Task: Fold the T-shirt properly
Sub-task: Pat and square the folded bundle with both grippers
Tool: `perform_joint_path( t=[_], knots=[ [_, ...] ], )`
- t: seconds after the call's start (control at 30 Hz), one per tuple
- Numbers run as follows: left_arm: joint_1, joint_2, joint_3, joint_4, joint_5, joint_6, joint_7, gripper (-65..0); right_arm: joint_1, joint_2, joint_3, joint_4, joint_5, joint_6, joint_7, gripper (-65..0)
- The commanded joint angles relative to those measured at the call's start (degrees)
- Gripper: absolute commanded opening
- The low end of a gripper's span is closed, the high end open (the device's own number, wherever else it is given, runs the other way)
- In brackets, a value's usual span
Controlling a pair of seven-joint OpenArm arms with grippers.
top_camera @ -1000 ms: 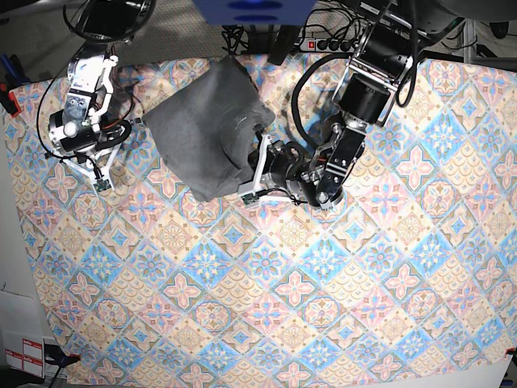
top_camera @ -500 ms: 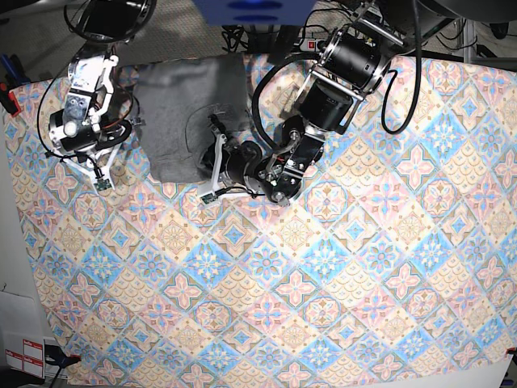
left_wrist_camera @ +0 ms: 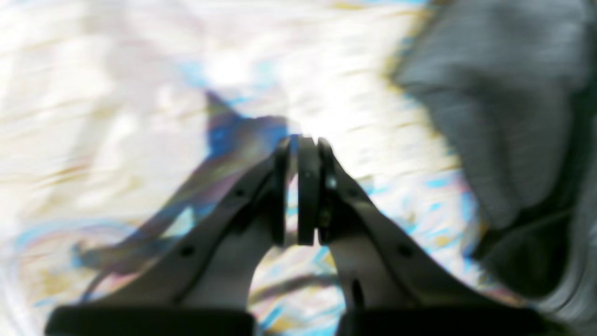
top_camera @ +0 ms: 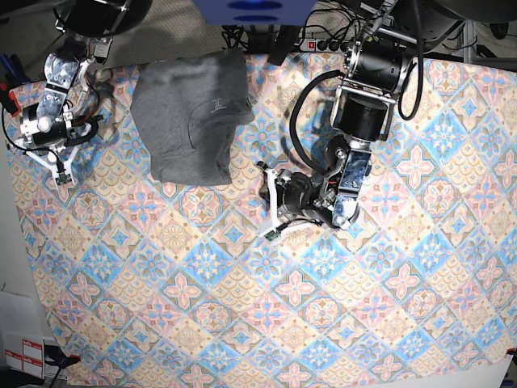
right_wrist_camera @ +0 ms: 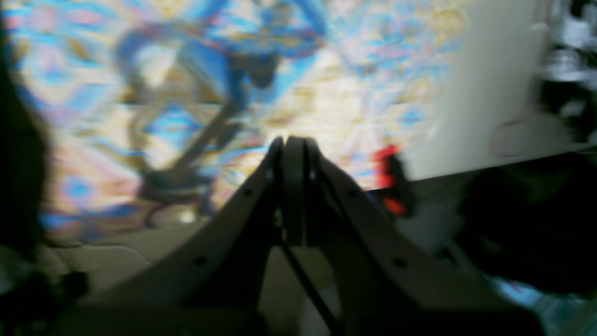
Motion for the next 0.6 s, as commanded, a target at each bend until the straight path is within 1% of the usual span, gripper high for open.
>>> perform_joint_path(
  t=[0.0, 0.07, 0.13, 0.17, 0.2, 0.23, 0.33, 0.43, 0.5, 0.57],
  knots=[
    [-1.0, 0.7, 0.4, 2.4, -1.7, -0.8, -0.9, -61.9, -2.1, 0.0, 0.8, 0.8, -3.2, -0.2, -1.3, -65.0],
    [-0.9, 0.2, 0.4, 4.0, -1.7, -0.8, -0.6, -61.9, -2.5, -0.2, 2.6, 0.7, -9.1, 0.0, -1.3, -65.0],
    [-0.8, -0.9, 0.4, 4.7, -2.0, -0.8, 0.6, -61.9, -2.7, -0.2, 2.9, 0.7, -14.4, 0.8, -1.3, -65.0],
    [-0.8, -1.4, 0.4, 4.8, -2.0, -0.8, 1.8, -61.9, -2.7, -0.2, 2.5, 0.7, -16.0, 1.9, -1.3, -65.0],
    [-0.8, -1.7, 0.4, 4.8, -2.1, -0.8, 2.9, -61.9, -2.8, -0.2, 2.0, 0.7, -17.0, 4.0, -1.3, -65.0],
    [-0.8, -2.0, 0.4, 5.0, -2.1, -0.8, 3.8, -61.9, -2.9, -0.2, 1.2, 0.7, -17.3, 7.6, -1.3, -65.0],
    [1.1, -3.5, 0.5, 7.9, -2.1, -0.8, 4.7, -61.9, -5.2, -0.2, -0.2, 0.7, -17.7, 7.8, -1.3, -64.9],
    [5.2, -6.3, 0.1, 16.6, -2.1, -0.8, 4.9, -61.9, -6.9, -0.3, -0.6, 0.9, -17.7, 7.8, -1.3, -64.9],
    [7.7, -8.2, 0.1, 22.0, -2.0, -0.8, 6.2, -61.9, -7.1, -0.3, -0.6, 0.9, -19.6, 7.8, -1.3, -64.9],
    [9.2, -8.9, 0.1, 25.1, -1.8, -0.8, 7.7, -61.9, -7.3, -0.3, -0.6, 1.0, -21.8, 7.8, -1.3, -64.9]
  ],
)
